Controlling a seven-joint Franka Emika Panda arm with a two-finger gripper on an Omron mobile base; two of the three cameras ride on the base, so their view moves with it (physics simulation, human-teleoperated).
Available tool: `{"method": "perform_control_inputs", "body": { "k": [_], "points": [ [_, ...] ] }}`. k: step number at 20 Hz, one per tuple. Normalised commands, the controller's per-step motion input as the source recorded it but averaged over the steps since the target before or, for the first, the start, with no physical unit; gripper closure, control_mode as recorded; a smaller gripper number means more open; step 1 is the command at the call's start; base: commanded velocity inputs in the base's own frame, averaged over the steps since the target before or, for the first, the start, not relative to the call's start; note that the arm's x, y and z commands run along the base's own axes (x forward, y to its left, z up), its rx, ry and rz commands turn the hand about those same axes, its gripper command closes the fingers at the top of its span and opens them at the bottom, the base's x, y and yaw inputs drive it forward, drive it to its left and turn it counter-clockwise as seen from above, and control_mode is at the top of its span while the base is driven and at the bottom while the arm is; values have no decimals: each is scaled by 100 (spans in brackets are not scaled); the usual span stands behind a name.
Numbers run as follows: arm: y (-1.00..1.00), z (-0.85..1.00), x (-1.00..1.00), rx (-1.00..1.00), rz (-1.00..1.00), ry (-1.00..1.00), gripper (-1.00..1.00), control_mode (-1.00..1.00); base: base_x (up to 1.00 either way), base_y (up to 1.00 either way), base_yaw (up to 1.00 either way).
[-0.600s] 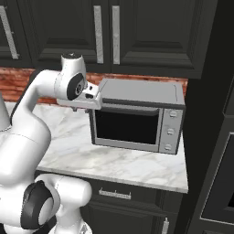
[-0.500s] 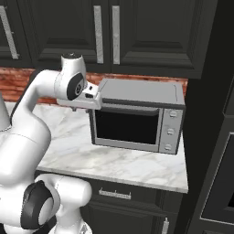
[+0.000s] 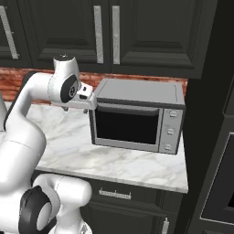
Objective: Open the cabinet. Pick the bar soap and place it next to the sink. Then close the cabinet.
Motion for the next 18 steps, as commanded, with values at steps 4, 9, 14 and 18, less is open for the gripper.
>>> {"method": "perform_control_inputs", "body": {
  "k": [4,9,14,18],
  "points": [
    [-11,6,-19,1,0,-1,-100,-100,0,0,0],
    [-26,1,-35,2,0,-1,-100,-100,0,0,0],
    [-3,0,-45,0,0,-1,-100,-100,0,0,0],
    [0,-7,-43,0,0,0,-100,-100,0,0,0]
  ]
}}
